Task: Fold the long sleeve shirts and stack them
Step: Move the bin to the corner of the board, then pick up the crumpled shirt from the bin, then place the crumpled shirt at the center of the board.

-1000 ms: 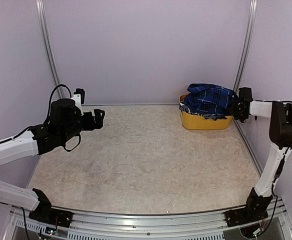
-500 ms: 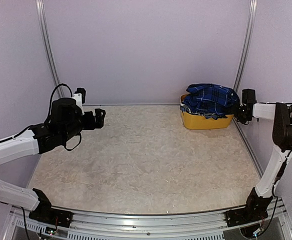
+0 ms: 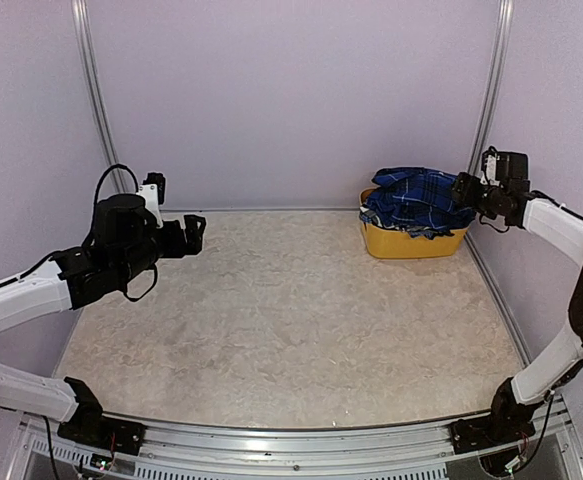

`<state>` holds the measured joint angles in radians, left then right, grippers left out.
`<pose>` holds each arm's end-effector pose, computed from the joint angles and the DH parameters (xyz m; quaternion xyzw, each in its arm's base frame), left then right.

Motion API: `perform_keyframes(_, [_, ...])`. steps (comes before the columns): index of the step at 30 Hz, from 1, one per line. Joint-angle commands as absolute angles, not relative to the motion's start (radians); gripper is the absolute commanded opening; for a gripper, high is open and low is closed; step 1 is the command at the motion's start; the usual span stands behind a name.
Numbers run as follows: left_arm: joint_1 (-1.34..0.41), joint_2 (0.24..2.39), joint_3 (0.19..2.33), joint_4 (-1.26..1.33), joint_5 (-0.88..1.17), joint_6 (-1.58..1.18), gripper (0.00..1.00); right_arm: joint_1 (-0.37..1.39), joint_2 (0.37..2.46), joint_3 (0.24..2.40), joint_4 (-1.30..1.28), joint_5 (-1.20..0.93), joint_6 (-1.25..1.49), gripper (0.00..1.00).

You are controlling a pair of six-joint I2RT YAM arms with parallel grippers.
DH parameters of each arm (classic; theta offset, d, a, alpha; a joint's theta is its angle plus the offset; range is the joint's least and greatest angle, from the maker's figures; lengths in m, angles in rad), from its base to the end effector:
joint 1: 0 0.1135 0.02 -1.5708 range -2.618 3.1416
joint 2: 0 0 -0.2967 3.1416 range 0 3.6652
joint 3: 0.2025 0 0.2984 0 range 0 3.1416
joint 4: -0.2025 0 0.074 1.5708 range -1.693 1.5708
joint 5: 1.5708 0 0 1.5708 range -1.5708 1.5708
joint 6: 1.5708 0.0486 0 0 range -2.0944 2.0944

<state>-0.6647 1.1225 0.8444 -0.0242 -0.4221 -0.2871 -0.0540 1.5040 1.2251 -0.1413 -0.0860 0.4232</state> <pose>0.2499 -0.1706 0.3231 0.0259 0.7969 -0.1155 0.5923 0.4091 -0.0179 0.3368 0.1754 0.8200 0.1352 0.5277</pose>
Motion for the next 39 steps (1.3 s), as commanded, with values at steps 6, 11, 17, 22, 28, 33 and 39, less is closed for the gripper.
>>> perform_keyframes(6, [-0.674,1.106,0.863,-0.032,-0.420,-0.297,0.99,0.046,1.726,1.417,-0.207,-0.208,0.315,0.88])
perform_keyframes(11, [-0.673,1.105,0.862,-0.035,-0.421,-0.300,0.99,0.063,1.851,1.539,-0.266,-0.211,0.287,0.67])
perform_keyframes(17, [-0.673,1.102,0.863,-0.038,-0.423,-0.302,0.99,0.123,1.782,1.575,-0.258,-0.227,0.252,0.00])
perform_keyframes(22, [-0.673,1.091,0.861,-0.039,-0.428,-0.304,0.99,0.194,1.658,1.632,-0.270,-0.312,0.243,0.00])
perform_keyframes(28, [-0.667,1.080,0.860,-0.053,-0.486,-0.333,0.99,0.378,1.574,1.796,-0.308,-0.427,0.229,0.00])
perform_keyframes(33, [-0.629,1.067,0.866,-0.061,-0.483,-0.377,0.99,0.532,1.546,1.920,-0.307,-0.499,0.249,0.00])
perform_keyframes(39, [-0.606,1.011,0.849,-0.063,-0.479,-0.381,0.99,0.587,1.538,1.809,-0.281,-0.479,0.307,0.00])
